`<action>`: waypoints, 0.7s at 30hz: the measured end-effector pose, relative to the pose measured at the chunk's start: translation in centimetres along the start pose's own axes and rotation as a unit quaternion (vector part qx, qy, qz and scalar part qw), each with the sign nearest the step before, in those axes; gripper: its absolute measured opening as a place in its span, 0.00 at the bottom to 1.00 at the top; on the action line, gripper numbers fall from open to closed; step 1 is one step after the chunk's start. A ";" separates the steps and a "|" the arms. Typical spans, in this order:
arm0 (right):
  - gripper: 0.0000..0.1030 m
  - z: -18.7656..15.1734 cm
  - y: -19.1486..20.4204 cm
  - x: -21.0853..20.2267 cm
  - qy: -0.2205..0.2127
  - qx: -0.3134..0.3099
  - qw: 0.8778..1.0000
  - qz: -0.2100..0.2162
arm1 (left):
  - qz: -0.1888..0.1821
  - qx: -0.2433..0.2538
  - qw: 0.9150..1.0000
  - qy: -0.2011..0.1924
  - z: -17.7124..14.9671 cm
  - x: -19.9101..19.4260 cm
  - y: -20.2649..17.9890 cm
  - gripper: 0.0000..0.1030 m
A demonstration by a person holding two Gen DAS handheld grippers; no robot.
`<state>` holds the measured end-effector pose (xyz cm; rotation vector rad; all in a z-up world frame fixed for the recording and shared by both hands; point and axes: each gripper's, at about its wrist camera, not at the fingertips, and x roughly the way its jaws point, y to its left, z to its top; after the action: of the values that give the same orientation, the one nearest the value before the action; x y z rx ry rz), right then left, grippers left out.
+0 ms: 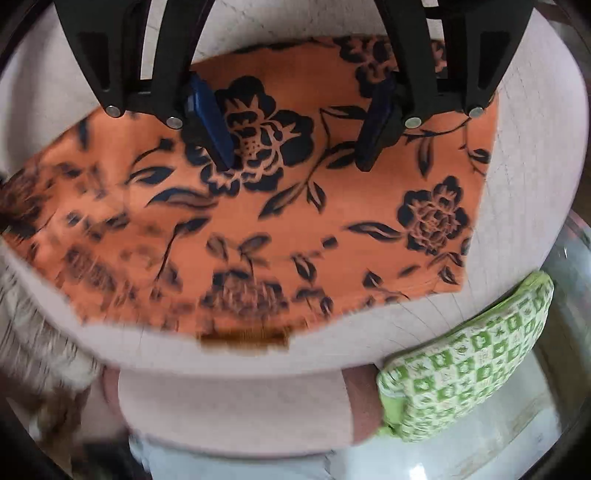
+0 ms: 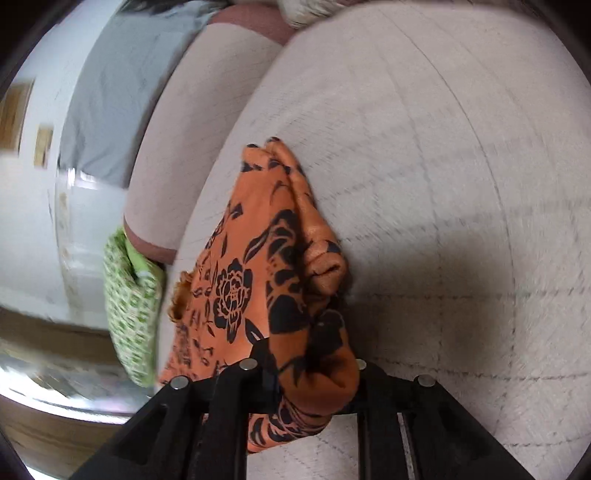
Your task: Fold small clothes
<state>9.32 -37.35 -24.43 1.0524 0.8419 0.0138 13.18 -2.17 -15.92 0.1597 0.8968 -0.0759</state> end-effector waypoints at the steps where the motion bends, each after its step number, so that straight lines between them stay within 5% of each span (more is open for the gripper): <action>1: 0.15 0.0 0.6 -0.3 -0.004 -0.011 1.000 -0.003 | 0.016 -0.009 0.999 -0.033 0.1 -1.5 0.8 0.67; 3: 0.15 0.2 1.0 0.1 -0.002 -0.028 0.999 -0.021 | 0.034 -0.021 0.998 -0.046 0.0 -2.0 1.8 0.67; 6: 0.21 0.3 -0.4 1.8 0.019 -0.007 0.999 -0.038 | 0.006 0.005 0.999 0.052 -1.2 2.6 1.7 0.69; 8: 0.21 0.4 -0.2 1.7 0.018 -0.013 0.999 -0.036 | 0.016 0.026 0.999 0.015 -1.6 1.7 1.3 0.69; 12: 0.13 -0.2 6.3 -0.7 -0.011 -0.123 0.991 -0.051 | -0.030 -0.035 0.999 0.014 -1.2 0.2 3.4 0.64; 15: 0.12 -2.3 13.3 -2.1 -0.038 -0.226 0.972 -0.052 | -0.037 -0.104 0.993 -0.034 -0.3 -3.2 7.1 0.64; 21: 0.13 -12.8 25.5 -0.7 -0.037 -0.413 0.910 -0.025 | 0.034 -0.259 0.959 -0.107 -2.6 -9.1 17.8 0.65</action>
<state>10.36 -14.54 -7.28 0.2275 0.6868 0.2655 7.87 15.79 -8.49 -0.3021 0.6686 0.2031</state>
